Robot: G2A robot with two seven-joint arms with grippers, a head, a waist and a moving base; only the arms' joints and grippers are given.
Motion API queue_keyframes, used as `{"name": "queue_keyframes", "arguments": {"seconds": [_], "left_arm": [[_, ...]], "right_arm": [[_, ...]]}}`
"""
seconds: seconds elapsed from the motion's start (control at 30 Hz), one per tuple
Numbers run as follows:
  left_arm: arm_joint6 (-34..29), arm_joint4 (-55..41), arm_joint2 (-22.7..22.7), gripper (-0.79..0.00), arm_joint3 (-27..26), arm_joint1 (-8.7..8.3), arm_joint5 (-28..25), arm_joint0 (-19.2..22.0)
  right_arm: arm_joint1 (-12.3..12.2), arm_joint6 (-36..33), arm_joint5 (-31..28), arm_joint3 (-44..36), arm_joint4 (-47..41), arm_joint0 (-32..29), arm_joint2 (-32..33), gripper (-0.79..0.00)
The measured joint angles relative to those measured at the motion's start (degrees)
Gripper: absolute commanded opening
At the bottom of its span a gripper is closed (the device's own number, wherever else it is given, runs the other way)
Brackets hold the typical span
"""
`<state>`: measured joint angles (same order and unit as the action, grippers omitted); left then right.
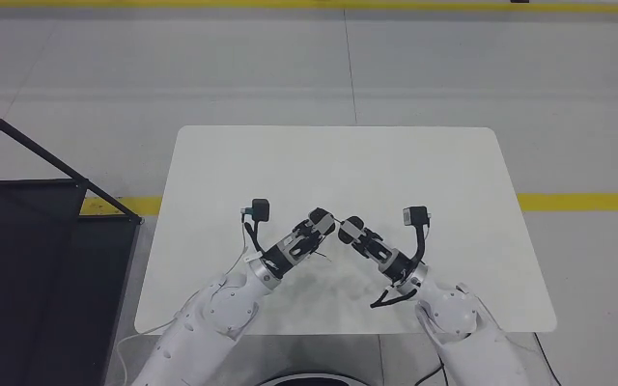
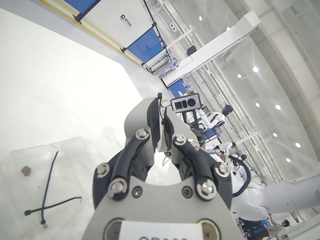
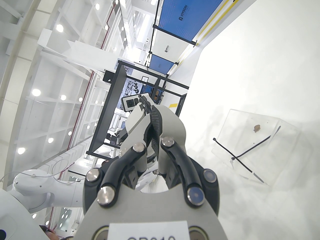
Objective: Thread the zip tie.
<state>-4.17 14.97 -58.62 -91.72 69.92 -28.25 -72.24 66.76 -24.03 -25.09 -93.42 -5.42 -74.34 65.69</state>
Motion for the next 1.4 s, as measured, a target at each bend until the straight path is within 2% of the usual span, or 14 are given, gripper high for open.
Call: {"name": "queue_keyframes", "arguments": {"seconds": [0.27,0.4,0.63,0.67,0.7,0.73,0.83,0.87,0.93,1.03,1.1,1.2,1.33,1.4], "left_arm": [[-0.35,0.01,-0.15,-0.68,0.33,0.37,-0.22,0.09],[-0.54,-0.15,-0.29,-0.785,0.55,0.54,-0.28,0.15],[-0.86,-0.41,-0.6,-0.785,0.9,0.8,-0.5,0.21],[-0.92,-0.42,-0.65,-0.785,0.93,0.85,-0.58,0.21],[-0.96,-0.41,-0.69,-0.785,0.98,0.88,-0.6,0.21],[-0.99,-0.4,-0.73,-0.785,1.04,0.91,-0.6,0.22],[-1.08,-0.33,-0.86,-0.785,1.22,1.02,-0.64,0.29],[-1.11,-0.23,-1.03,-0.785,1.25,1.05,-0.64,0.35],[-1.01,-0.04,-1.62,-0.785,1.08,1.04,-0.7,0.39],[-0.47,0.28,-3.2,-0.785,0.41,0.87,-0.99,-0.06],[-0.29,0.35,-5.14,-0.785,-0.3,0.55,-1.4,-0.95],[-1.72,0.76,-8.76,-0.785,-1.66,-0.17,-1.96,-2.7],[-3.87,0.37,-14.71,-0.785,-3.86,-1.29,-2.91,-6.23],[-4.87,-0.34,-17.04,-0.785,-4.53,-1.69,-3.59,-7.73]], "right_arm": [[0.15,-0.37,0.03,0.0,0.14,-0.05,0.21,-0.785],[0.23,-0.43,0.14,0.02,0.21,-0.06,0.25,-0.785],[0.39,-0.52,0.24,0.15,0.28,0.05,0.28,-0.785],[0.42,-0.54,0.24,0.16,0.29,0.05,0.29,-0.751],[0.43,-0.55,0.24,0.16,0.31,0.04,0.31,-0.582],[0.45,-0.56,0.23,0.16,0.32,0.03,0.32,-0.517],[0.49,-0.59,0.22,0.07,0.42,-0.08,0.45,-0.243],[0.49,-0.6,0.06,-0.11,0.61,-0.19,0.55,-0.212],[0.46,-0.65,-0.63,-0.58,1.22,-0.53,0.75,-0.203],[0.36,-0.54,-1.25,-1.45,2.49,-1.22,1.2,-0.212],[0.27,0.2,-1.26,-2.41,4.39,-1.92,1.67,-0.249],[0.17,2.13,-0.51,-4.54,9.0,-3.18,2.04,-0.243],[0.15,6.71,2.31,-8.87,19.47,-5.54,1.68,-0.169],[0.2,8.89,4.35,-10.84,24.75,-6.55,1.11,-0.046]]}}
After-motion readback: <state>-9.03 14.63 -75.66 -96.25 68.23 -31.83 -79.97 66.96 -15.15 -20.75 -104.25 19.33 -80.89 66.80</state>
